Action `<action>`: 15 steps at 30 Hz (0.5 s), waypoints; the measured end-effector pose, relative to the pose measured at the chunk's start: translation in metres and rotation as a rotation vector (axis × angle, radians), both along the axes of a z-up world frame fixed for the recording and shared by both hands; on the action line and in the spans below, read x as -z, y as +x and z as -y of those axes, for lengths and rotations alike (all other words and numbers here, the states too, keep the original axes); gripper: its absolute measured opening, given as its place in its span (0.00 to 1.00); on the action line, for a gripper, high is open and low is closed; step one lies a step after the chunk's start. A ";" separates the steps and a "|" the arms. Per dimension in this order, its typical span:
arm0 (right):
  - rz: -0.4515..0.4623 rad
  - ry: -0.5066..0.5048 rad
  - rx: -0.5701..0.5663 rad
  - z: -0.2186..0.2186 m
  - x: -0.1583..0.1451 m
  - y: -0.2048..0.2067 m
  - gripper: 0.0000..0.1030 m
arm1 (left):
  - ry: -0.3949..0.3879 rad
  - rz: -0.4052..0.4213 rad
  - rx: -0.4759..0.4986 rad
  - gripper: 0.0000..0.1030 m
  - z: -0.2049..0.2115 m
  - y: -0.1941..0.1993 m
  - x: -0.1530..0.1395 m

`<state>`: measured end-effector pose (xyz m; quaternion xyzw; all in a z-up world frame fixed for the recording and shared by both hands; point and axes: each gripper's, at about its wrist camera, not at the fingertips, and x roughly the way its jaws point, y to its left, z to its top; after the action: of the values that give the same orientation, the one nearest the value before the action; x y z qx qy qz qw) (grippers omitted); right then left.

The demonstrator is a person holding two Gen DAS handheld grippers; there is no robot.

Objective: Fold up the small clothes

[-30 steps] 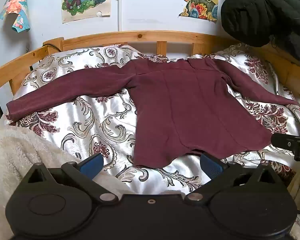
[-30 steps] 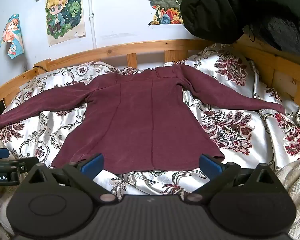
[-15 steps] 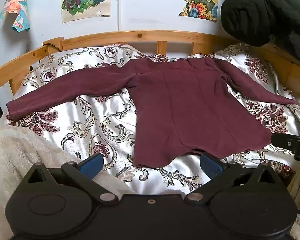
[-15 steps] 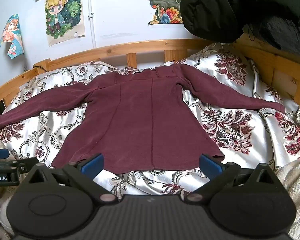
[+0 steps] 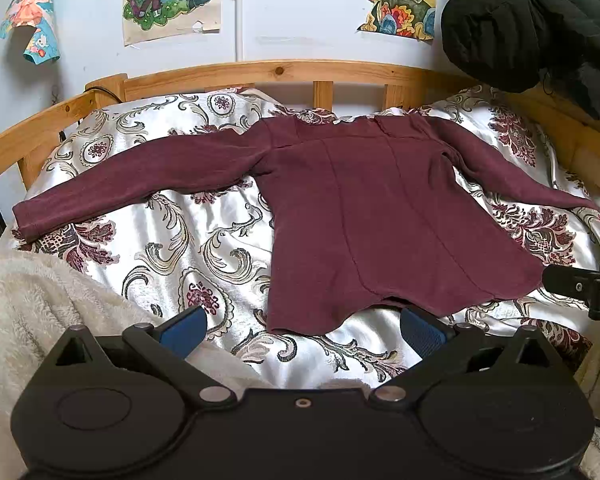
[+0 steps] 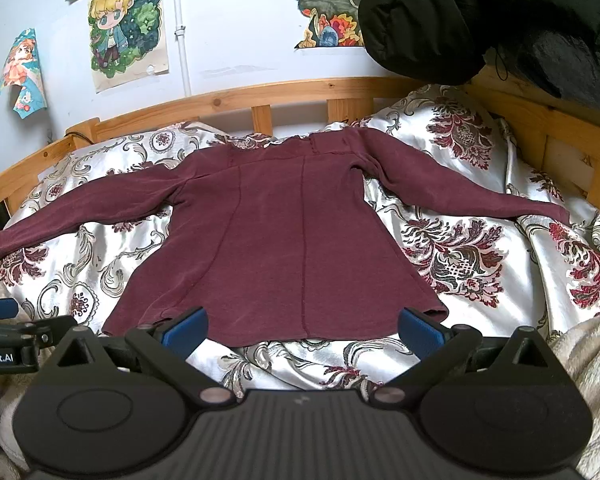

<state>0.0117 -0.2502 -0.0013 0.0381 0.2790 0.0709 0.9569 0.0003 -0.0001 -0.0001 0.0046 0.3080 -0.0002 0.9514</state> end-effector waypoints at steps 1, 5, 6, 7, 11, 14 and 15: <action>0.000 0.001 0.000 -0.001 0.000 0.000 1.00 | 0.000 0.000 0.000 0.99 0.000 0.000 0.000; -0.003 0.002 0.002 -0.004 0.000 0.000 1.00 | 0.000 0.000 0.000 0.99 0.000 0.000 0.000; -0.004 0.003 0.002 -0.003 0.000 0.000 1.00 | 0.000 -0.001 0.000 0.99 0.000 0.000 0.000; -0.005 0.004 0.003 -0.003 0.000 -0.001 1.00 | 0.000 -0.002 0.001 0.99 0.000 0.000 0.000; -0.011 0.006 0.006 0.000 0.002 0.001 1.00 | -0.002 -0.009 0.006 0.99 0.000 -0.001 0.002; -0.016 0.011 0.010 0.000 0.002 0.001 1.00 | -0.003 -0.013 0.010 0.99 0.000 0.001 0.003; -0.019 0.014 0.012 -0.001 0.002 0.002 1.00 | -0.003 -0.014 0.012 0.99 0.000 0.001 0.004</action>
<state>0.0137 -0.2493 -0.0034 0.0472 0.2873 0.0667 0.9544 0.0012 -0.0001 -0.0037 0.0051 0.3148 -0.0063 0.9491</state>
